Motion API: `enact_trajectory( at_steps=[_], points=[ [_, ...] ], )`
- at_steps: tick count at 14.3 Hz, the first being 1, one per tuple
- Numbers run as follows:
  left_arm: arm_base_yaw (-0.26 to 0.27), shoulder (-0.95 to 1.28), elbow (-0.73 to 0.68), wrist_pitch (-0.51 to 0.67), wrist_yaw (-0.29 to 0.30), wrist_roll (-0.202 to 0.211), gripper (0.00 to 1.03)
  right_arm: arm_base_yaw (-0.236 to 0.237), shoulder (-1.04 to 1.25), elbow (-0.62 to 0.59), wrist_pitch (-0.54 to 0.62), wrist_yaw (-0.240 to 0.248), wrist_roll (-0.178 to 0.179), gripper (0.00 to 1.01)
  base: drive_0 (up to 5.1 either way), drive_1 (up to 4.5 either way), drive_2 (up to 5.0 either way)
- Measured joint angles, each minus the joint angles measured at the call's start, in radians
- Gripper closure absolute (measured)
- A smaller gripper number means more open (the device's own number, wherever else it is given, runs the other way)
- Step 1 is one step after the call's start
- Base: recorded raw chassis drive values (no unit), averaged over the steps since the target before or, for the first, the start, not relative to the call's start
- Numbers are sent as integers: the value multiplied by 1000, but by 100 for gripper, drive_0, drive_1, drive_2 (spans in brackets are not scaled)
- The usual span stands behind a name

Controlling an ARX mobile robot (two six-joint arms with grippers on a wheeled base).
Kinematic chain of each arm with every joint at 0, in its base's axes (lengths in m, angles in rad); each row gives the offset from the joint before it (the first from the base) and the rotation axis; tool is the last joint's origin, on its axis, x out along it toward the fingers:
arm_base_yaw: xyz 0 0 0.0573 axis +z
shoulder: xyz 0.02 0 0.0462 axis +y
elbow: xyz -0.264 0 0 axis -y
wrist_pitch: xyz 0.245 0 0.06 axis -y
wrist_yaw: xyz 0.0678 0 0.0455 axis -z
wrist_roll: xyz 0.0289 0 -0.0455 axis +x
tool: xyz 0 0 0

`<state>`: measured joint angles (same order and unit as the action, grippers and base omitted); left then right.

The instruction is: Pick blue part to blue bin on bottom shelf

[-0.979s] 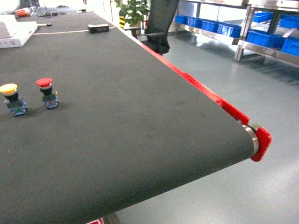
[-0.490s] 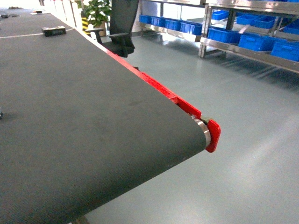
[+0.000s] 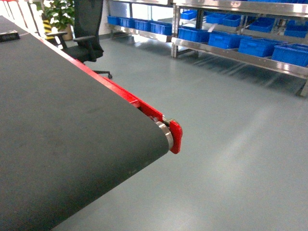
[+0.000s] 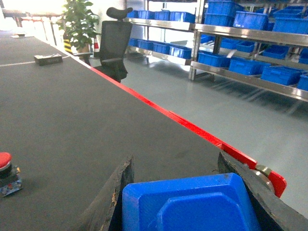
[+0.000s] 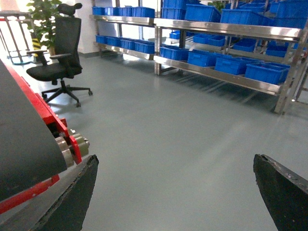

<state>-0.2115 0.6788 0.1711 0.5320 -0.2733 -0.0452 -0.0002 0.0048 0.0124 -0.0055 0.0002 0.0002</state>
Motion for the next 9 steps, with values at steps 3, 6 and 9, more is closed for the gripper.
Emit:
enact_trajectory(
  at_steps=[3,6,9],
  points=[
    [0,0,0,0,0,0,59,0,0,0,0,0,0,3,-166,-166,-166],
    [0,0,0,0,0,0,59,0,0,0,0,0,0,3,-159,-159,-159],
    [0,0,0,0,0,0,59,0,0,0,0,0,0,3,-167,-167,-167]
  ],
)
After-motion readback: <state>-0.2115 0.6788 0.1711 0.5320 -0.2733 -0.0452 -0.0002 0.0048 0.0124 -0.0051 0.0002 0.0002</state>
